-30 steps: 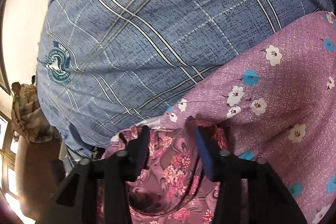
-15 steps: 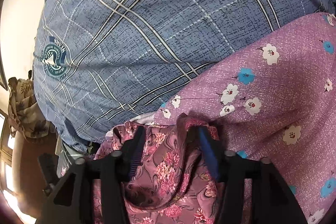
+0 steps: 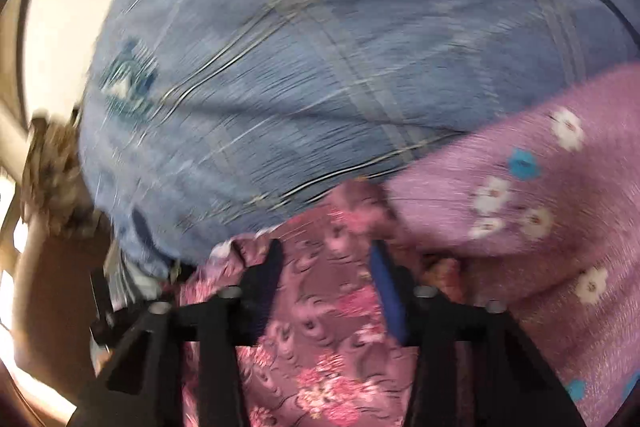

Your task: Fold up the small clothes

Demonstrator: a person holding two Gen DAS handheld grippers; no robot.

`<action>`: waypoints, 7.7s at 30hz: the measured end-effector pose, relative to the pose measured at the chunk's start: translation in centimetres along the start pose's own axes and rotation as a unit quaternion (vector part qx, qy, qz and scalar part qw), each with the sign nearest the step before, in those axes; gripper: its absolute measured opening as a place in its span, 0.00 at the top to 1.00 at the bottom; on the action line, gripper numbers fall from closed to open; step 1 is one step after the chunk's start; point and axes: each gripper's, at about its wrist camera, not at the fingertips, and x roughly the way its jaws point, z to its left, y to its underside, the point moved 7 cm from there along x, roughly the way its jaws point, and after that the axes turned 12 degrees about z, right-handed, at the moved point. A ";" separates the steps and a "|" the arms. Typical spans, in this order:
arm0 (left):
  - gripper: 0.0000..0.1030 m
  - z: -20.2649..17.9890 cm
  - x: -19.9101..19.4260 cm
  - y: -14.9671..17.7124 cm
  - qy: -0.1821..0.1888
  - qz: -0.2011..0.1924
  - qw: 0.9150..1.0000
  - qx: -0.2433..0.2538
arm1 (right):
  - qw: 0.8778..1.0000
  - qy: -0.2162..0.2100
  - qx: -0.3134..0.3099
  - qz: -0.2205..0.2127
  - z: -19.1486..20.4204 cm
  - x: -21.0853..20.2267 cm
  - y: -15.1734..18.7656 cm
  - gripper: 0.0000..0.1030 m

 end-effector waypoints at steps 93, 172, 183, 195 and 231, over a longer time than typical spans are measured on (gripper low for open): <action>0.17 3.8 -14.2 14.9 -0.159 -0.248 0.955 0.025 | 0.906 0.194 -0.376 0.003 24.0 1.5 28.6 0.46; 0.20 10.8 -9.9 18.7 -0.123 -0.088 0.983 -0.108 | 0.978 0.185 -0.079 0.056 6.0 -1.5 20.4 0.46; 0.52 5.5 -9.3 22.1 0.024 -0.040 0.997 -0.066 | 0.988 0.139 -0.046 0.044 4.5 -4.9 19.0 0.45; 0.38 1.7 -5.2 22.1 0.130 0.019 0.985 -0.116 | 0.992 0.088 -0.080 0.049 6.8 -4.6 21.1 0.60; 0.93 -16.2 -13.4 17.0 0.069 -0.159 0.976 0.135 | 0.999 -0.011 0.031 0.006 2.4 -2.5 14.3 0.86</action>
